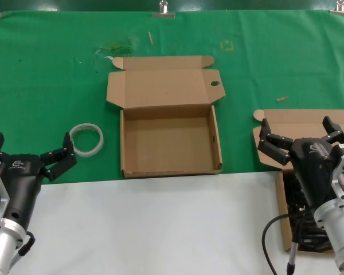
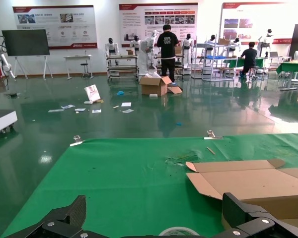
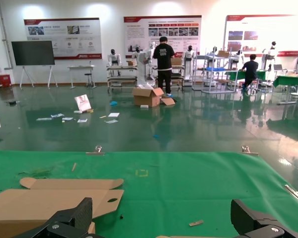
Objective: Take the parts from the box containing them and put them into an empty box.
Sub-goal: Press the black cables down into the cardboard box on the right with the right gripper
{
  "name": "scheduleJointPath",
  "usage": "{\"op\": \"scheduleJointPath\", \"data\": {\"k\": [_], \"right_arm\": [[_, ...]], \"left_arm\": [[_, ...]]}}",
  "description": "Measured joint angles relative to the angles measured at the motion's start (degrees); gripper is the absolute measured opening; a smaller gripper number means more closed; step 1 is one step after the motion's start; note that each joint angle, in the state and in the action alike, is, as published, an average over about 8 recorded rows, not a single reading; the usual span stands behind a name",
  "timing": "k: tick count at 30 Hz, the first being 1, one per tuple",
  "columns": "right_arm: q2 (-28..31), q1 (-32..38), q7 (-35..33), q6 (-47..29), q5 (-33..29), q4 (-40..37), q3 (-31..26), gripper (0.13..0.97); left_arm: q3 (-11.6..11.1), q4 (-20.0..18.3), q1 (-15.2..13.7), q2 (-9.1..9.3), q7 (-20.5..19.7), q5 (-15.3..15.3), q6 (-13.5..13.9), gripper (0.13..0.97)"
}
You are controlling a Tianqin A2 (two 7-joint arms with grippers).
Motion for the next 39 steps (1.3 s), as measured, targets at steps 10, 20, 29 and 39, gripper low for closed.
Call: {"op": "scheduleJointPath", "data": {"k": [10, 20, 29, 39], "right_arm": [[0.0, 0.0, 0.0, 0.0, 0.0, 0.0, 0.0, 0.966], [0.0, 0.0, 0.0, 0.0, 0.0, 0.0, 0.0, 0.966], [0.0, 0.0, 0.0, 0.0, 0.0, 0.0, 0.0, 0.966], [0.0, 0.0, 0.0, 0.0, 0.0, 0.0, 0.0, 0.966]], "left_arm": [[0.0, 0.0, 0.0, 0.00, 0.0, 0.0, 0.0, 0.966], [0.0, 0.0, 0.0, 0.00, 0.0, 0.0, 0.0, 0.966], [0.0, 0.0, 0.0, 0.00, 0.0, 0.0, 0.0, 0.966], [0.0, 0.0, 0.0, 0.00, 0.0, 0.0, 0.0, 0.966]]}}
